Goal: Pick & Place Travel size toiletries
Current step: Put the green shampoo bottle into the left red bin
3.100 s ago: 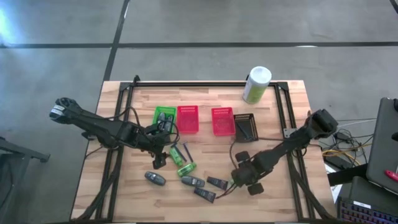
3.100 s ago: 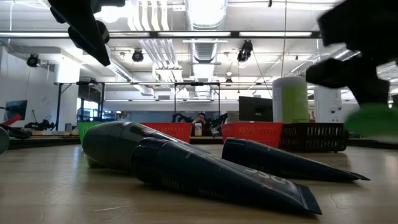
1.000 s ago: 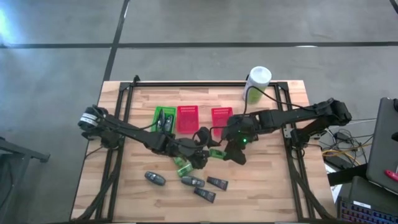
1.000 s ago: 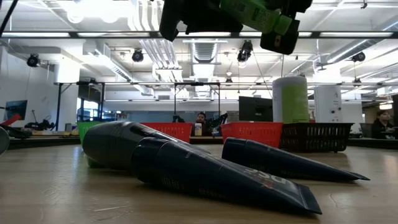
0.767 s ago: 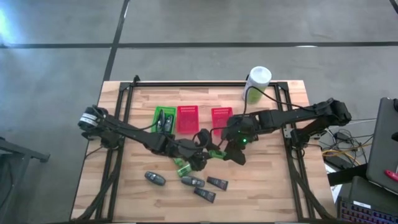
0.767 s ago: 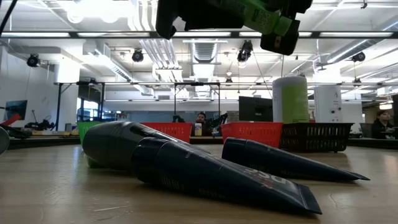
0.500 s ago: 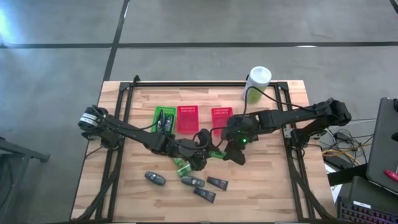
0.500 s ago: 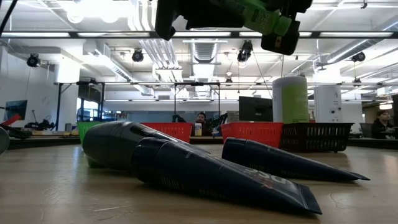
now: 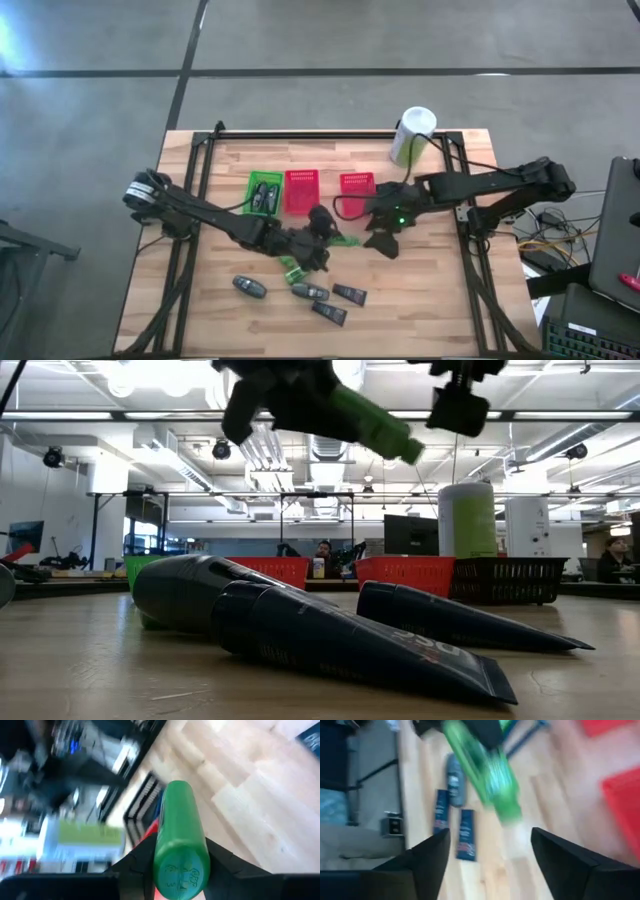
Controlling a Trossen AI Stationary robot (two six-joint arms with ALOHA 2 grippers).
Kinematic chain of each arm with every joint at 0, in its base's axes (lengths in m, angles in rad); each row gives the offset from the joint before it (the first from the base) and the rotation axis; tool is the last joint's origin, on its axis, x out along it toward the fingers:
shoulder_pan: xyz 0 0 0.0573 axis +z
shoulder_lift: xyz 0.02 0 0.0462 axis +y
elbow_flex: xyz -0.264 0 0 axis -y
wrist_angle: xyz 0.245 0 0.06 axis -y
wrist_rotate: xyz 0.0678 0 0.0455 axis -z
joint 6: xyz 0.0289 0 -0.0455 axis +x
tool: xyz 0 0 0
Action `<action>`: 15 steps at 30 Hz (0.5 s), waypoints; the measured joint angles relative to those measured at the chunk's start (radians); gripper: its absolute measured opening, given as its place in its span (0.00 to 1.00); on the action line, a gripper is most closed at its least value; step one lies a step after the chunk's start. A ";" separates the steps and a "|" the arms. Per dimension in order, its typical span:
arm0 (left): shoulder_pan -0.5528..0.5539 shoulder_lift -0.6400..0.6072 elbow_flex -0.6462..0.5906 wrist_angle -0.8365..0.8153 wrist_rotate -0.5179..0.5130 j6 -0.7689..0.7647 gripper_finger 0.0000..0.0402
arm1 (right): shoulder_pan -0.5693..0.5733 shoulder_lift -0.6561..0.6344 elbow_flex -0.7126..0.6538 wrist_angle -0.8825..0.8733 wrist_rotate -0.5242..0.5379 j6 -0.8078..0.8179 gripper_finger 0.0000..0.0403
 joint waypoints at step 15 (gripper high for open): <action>-0.030 -0.222 -0.067 -0.631 -0.691 -1.714 0.28 | 0.000 -0.266 0.000 -0.291 0.618 0.256 0.87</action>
